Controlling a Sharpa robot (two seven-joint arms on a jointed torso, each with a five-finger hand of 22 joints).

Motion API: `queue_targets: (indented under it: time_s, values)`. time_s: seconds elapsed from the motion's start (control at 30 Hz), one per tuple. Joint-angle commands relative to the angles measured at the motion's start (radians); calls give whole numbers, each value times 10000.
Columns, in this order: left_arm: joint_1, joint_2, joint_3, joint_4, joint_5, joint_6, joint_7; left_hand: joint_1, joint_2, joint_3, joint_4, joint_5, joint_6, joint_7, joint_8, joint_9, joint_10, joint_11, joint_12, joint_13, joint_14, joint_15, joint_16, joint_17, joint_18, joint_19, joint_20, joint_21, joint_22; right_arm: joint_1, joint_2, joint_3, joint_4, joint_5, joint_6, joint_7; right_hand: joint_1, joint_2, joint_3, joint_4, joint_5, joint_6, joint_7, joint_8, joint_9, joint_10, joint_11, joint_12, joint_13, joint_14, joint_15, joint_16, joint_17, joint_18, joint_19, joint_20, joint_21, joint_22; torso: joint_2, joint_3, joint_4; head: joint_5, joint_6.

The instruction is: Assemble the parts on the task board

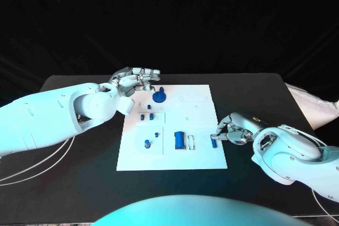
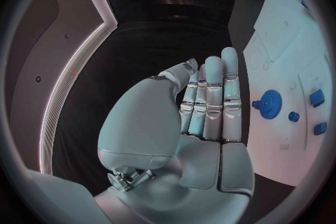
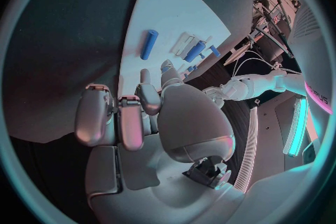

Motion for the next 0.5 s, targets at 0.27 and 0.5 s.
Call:
queue_targets:
  time_s: [0.27,0.5]
  values:
    - [0,-2,2,11,-45,199,68,-4,101,-27,-35,27,-70,14,34,-9,-67,-2,51,8,-62,-28,-39,-12,186,7,55,-64,-17,-143,330,-12,-351,-357,514,-597,-196,-107,-52,135,100,98,67,-110,-38,63,24,107,52,739,86,59,845,-195,27,99,56,45,10,0,-2,20,-33]
    - [0,2,2,-1,-45,202,63,-4,101,-27,-35,27,-70,14,34,-9,-67,-2,51,8,-62,-28,-39,-12,186,7,55,-64,-17,-172,462,-14,-398,-377,785,-677,-287,-161,-86,195,134,205,49,-139,-49,74,14,119,67,737,82,55,838,-196,32,105,66,62,3,-2,-1,32,-65]
